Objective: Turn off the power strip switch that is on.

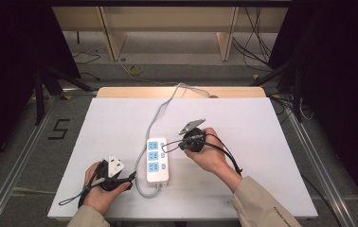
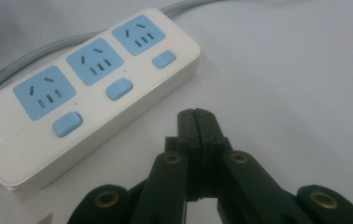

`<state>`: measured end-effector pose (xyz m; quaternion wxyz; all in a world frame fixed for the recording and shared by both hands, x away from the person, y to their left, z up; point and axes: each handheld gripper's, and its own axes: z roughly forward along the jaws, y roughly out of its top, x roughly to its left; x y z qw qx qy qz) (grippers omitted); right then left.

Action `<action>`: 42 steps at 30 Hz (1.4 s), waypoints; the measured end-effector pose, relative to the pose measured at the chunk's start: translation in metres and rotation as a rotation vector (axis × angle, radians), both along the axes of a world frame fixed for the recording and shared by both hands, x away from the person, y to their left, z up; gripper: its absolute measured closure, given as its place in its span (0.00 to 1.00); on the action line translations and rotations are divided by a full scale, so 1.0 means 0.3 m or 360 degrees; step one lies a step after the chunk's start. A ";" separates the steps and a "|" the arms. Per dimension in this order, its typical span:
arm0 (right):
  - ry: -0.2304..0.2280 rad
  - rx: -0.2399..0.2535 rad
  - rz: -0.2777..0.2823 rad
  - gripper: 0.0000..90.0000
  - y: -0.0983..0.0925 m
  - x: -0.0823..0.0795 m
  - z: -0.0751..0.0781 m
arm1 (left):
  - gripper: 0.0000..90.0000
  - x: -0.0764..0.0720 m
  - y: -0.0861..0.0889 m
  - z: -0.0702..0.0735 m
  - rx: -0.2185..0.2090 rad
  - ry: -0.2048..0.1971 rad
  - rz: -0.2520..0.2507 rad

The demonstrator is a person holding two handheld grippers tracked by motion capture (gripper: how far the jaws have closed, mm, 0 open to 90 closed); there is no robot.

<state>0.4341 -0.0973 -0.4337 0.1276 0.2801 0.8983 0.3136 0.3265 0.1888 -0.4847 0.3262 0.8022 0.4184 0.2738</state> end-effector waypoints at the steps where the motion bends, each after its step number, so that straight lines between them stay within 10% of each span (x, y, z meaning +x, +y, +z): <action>1: -0.0003 -0.0001 0.0007 1.00 0.000 0.002 0.000 | 0.31 0.000 0.000 0.000 0.0004 -0.0001 -0.0002; 42: 0.0026 -0.0029 0.0013 1.00 0.081 0.055 -0.010 | 0.31 -0.003 0.003 0.000 0.0006 -0.0003 -0.0002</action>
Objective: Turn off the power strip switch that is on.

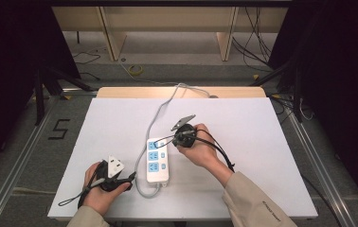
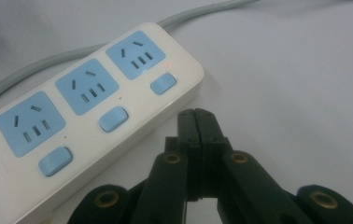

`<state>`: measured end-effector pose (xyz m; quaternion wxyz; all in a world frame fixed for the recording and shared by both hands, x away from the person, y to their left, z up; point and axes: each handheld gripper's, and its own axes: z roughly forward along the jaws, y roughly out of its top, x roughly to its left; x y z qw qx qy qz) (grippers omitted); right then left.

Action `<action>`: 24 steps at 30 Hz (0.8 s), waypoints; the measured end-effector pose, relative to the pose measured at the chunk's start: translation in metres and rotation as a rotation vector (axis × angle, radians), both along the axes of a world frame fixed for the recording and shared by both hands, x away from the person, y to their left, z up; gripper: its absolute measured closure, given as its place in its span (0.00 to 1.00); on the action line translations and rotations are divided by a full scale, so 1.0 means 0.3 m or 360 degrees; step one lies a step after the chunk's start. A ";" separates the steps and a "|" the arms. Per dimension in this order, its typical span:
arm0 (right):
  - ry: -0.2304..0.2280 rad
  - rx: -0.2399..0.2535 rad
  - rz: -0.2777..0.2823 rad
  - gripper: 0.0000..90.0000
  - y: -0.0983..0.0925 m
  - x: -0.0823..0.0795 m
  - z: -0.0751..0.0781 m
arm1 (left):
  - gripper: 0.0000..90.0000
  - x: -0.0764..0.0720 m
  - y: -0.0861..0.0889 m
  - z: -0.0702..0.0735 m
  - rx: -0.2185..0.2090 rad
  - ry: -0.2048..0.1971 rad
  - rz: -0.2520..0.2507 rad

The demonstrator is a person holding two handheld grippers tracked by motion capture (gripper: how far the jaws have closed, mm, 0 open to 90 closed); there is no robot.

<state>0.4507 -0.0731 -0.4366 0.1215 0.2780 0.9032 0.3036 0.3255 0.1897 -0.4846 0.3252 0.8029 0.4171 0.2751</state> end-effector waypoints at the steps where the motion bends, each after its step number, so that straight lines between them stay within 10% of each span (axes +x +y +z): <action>1: -0.0001 -0.0003 -0.0001 1.00 0.003 0.001 0.000 | 0.31 0.000 0.000 0.000 -0.0001 0.0000 0.0001; 24: 0.0003 -0.0012 0.0019 1.00 0.056 0.023 -0.001 | 0.31 -0.002 0.002 0.000 -0.0003 -0.0001 0.0005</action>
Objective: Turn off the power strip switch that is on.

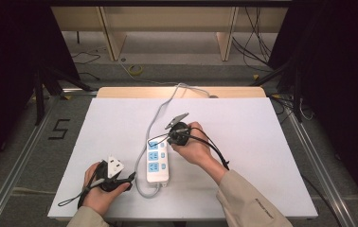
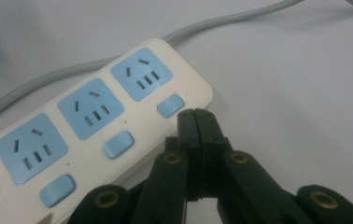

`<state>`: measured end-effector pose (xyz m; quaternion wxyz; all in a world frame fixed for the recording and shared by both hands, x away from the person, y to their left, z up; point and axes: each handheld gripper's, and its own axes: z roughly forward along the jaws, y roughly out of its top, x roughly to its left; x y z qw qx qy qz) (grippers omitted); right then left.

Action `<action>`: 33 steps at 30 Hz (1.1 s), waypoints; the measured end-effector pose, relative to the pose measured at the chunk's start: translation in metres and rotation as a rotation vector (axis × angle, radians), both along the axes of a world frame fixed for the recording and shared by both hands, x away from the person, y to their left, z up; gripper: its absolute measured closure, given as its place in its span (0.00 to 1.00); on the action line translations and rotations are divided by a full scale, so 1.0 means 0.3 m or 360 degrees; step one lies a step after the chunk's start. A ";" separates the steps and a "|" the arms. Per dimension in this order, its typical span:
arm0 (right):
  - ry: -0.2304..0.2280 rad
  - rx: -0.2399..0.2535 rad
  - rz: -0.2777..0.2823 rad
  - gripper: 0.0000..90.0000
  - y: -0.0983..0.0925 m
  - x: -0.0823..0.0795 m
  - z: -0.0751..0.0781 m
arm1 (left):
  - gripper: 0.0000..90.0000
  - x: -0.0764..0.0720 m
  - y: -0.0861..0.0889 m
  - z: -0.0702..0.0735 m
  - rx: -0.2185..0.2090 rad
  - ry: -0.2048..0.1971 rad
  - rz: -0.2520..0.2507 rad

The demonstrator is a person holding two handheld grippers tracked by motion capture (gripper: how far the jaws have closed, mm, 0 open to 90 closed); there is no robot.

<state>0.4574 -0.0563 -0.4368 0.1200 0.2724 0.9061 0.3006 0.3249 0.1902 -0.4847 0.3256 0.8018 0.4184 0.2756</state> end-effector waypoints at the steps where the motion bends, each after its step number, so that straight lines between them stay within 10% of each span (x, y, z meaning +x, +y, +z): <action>1: 0.0006 0.0004 -0.0012 1.00 0.004 0.000 0.000 | 0.31 0.000 0.000 0.000 -0.0004 0.0000 0.0004; 33: 0.0032 0.0003 0.0016 1.00 0.091 0.034 -0.036 | 0.31 -0.002 0.003 -0.002 -0.0006 0.0007 0.0003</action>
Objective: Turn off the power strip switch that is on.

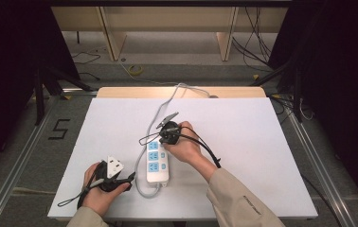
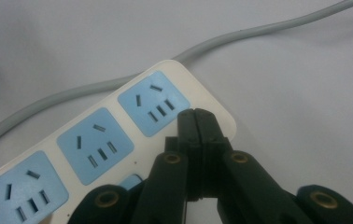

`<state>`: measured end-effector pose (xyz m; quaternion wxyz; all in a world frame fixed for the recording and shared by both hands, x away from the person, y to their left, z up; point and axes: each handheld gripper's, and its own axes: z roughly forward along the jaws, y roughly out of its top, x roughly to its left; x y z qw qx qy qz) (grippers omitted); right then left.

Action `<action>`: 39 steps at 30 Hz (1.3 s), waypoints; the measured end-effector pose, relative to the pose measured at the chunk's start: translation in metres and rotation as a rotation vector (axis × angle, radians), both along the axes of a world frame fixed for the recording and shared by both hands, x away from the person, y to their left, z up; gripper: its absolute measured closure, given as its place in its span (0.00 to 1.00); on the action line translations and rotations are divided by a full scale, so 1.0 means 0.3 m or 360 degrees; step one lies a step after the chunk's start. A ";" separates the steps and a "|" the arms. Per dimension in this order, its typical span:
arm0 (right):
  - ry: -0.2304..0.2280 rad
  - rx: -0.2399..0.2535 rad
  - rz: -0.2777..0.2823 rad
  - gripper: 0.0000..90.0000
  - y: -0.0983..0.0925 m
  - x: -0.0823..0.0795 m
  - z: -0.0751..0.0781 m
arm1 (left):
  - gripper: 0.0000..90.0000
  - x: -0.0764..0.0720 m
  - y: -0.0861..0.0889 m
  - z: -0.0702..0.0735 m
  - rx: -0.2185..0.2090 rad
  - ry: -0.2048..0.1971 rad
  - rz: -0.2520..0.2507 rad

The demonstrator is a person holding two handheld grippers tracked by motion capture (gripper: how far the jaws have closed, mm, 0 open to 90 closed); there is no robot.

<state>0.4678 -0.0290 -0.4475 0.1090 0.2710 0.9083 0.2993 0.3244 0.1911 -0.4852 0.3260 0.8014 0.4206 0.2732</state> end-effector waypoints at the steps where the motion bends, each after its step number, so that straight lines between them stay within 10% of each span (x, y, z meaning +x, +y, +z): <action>1: 0.0001 -0.0002 0.0001 1.00 0.000 0.002 -0.002 | 0.31 0.000 0.001 0.000 0.0002 -0.0001 -0.0002; 39: 0.0017 -0.0048 -0.0007 1.00 0.023 0.003 -0.015 | 0.31 -0.003 -0.003 -0.001 0.0005 0.0003 0.0000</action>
